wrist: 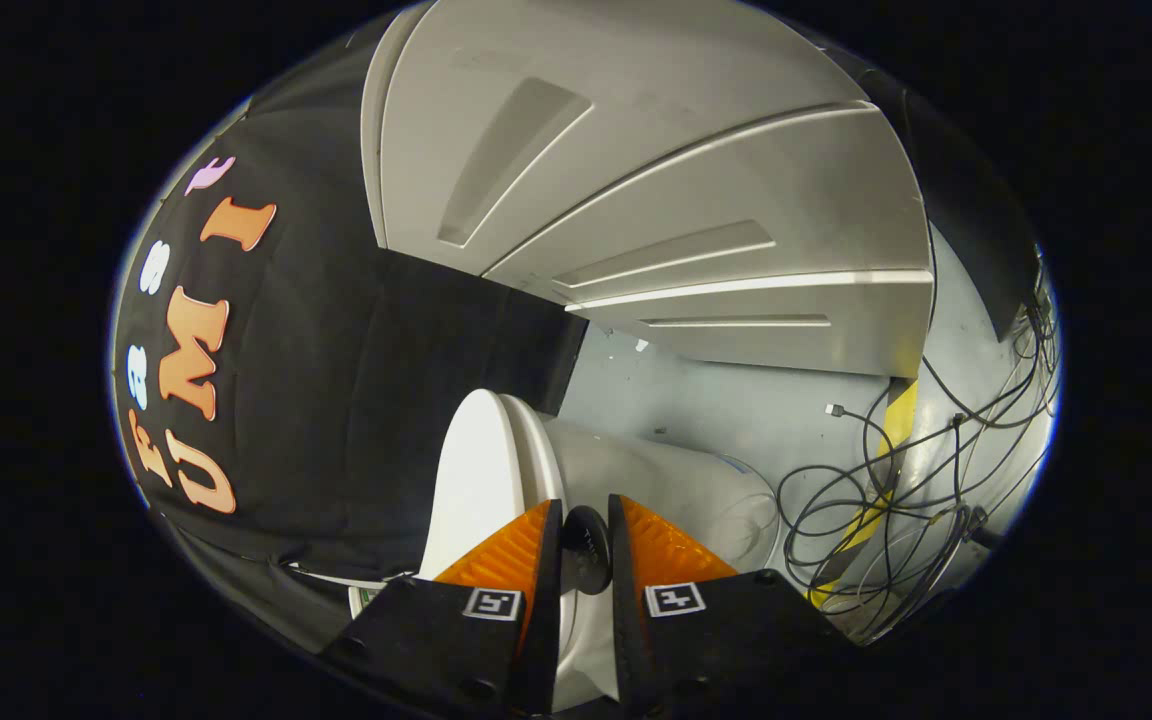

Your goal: Open the toilet lid.

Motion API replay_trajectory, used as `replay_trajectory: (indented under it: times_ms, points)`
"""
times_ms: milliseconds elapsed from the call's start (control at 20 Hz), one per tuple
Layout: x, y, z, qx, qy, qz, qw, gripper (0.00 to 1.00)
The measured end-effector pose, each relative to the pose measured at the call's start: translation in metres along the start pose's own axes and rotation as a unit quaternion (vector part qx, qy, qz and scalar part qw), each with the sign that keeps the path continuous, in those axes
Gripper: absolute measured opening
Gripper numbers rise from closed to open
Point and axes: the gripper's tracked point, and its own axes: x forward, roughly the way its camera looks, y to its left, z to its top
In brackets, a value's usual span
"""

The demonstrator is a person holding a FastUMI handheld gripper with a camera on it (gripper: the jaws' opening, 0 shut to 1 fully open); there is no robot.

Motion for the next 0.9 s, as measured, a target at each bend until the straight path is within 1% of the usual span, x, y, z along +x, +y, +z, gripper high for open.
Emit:
replay_trajectory:
  times_ms: [50, 100, 150, 350, 550, 700, 900]
  points:
    - [0.000, 0.000, -0.002, 0.006, 0.000, 0.000, 1.000, 0.24]
    - [-0.004, 0.003, 0.001, 0.013, -0.006, 0.004, 1.000, 0.24]
    - [-0.005, 0.007, -0.002, 0.013, -0.006, 0.002, 1.000, 0.14]
    - [-0.015, 0.025, 0.003, -0.031, -0.030, -0.007, 0.999, 0.14]
    - [-0.025, 0.046, 0.009, -0.036, -0.057, -0.004, 0.998, 0.13]
    - [-0.026, 0.064, 0.021, -0.069, -0.100, -0.005, 0.993, 0.13]
    - [-0.040, 0.101, 0.021, -0.095, -0.115, 0.001, 0.989, 0.13]
